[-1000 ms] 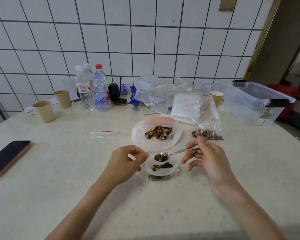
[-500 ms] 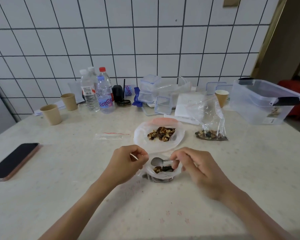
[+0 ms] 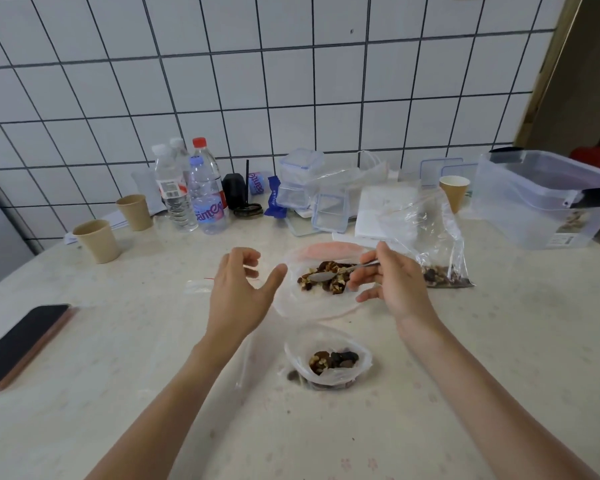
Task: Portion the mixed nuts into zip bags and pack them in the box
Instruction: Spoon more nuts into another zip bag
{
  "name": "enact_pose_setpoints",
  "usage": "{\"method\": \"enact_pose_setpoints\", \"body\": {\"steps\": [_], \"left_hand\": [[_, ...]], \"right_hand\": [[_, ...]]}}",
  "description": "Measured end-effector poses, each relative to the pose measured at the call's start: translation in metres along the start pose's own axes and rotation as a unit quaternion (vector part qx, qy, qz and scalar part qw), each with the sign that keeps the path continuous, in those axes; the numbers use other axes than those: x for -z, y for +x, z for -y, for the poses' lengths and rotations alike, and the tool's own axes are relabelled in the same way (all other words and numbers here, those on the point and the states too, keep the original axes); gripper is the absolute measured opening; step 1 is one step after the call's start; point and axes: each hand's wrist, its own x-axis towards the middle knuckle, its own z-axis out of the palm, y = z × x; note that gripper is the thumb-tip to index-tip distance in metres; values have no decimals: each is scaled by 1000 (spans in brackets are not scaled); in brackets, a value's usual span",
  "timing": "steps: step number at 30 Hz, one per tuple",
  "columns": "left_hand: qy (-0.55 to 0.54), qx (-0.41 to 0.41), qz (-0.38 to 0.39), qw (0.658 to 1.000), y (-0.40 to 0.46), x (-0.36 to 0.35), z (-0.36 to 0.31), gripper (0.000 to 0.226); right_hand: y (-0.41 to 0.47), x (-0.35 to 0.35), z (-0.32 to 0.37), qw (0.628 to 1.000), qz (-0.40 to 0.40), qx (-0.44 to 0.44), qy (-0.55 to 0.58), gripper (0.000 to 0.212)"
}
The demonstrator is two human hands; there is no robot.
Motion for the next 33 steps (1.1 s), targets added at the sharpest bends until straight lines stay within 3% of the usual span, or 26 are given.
{"method": "enact_pose_setpoints", "body": {"steps": [3, 7, 12, 16, 26, 33], "left_hand": [[27, 33, 49, 998, 18, -22, 3, 70], [54, 45, 61, 996, 27, -46, 11, 38], [8, 3, 31, 999, 21, -56, 18, 25], [-57, -12, 24, 998, 19, -55, 13, 13], [-77, -49, 31, 995, 12, -56, 15, 10], [-27, -142, 35, 989, 12, -58, 18, 16]], "right_hand": [[10, -11, -15, 998, -7, -2, -62, 45], [13, -17, -35, 999, 7, -19, -34, 44], [17, -19, -50, 999, -13, -35, -10, 37], [19, -20, -57, 997, -39, -25, -57, 30], [20, -16, -56, 998, -6, -68, -7, 31], [23, -18, -56, 996, 4, -84, 32, 33]]}}
